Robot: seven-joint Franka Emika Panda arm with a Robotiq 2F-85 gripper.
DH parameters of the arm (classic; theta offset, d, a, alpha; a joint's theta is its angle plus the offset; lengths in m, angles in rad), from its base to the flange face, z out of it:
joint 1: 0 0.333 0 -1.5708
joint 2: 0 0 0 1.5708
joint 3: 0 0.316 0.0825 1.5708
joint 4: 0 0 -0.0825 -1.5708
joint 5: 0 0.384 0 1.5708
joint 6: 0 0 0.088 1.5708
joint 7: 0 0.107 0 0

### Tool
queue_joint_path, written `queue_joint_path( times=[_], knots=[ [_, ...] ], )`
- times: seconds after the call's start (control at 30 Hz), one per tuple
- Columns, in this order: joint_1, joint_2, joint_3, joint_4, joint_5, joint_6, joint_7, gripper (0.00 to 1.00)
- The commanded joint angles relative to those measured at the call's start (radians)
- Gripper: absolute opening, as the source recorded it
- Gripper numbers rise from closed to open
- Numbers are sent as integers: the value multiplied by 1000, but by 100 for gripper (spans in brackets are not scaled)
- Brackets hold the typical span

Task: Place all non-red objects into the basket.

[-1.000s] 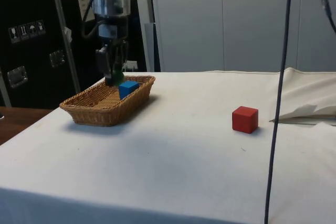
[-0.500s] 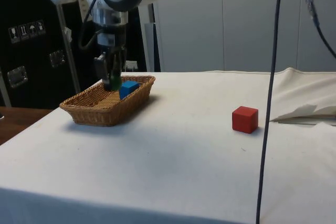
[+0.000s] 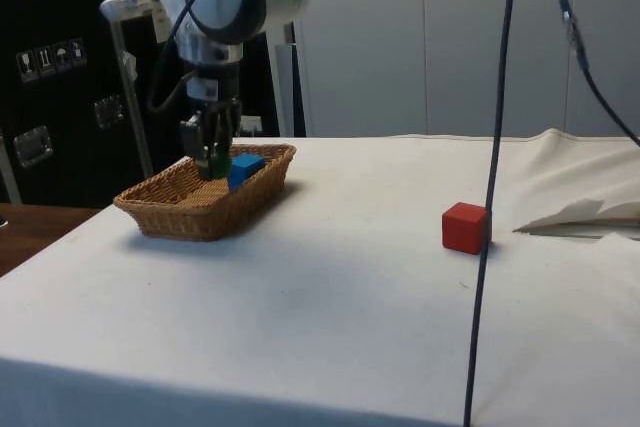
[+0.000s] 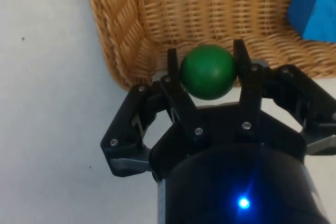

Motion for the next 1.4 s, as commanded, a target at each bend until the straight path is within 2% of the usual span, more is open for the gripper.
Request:
queue_joint_path(
  times=[0.0,0.03,0.07,0.33,0.37,0.4,0.47,0.6,0.63,0.67,0.7,0.8,0.83,0.9,0.93,0.97,1.0,1.13,1.17,1.23,1.27,1.3,1.37],
  knots=[
    [-8,16,8,11,14,13,-2,0],
    [0,7,0,3,4,5,1,0],
    [-8,24,7,15,17,18,-1,0],
    [-8,93,3,52,36,64,18,0],
    [-2,91,-4,49,29,58,21,0],
    [-8,101,3,56,39,69,21,0],
    [-8,121,3,67,40,83,32,0],
    [-10,136,7,72,46,100,42,0],
    [-9,137,7,72,46,100,42,0],
    [-2,137,-4,70,36,95,47,0],
    [-9,137,6,72,47,100,42,0],
    [-7,137,4,71,48,98,42,0],
    [-7,137,4,71,48,98,42,6],
    [-7,137,4,71,47,98,42,25],
    [-7,137,4,71,47,97,42,44],
    [-1,138,-4,70,41,96,47,54],
    [-7,137,4,71,47,97,42,54],
    [-7,137,3,71,47,97,42,93],
    [-6,137,3,71,47,97,42,100],
    [-6,137,3,71,47,96,42,100],
    [-1,138,-4,70,41,96,47,100],
    [-6,137,3,71,47,96,42,100],
    [-5,131,0,68,45,93,44,100]
  ],
)
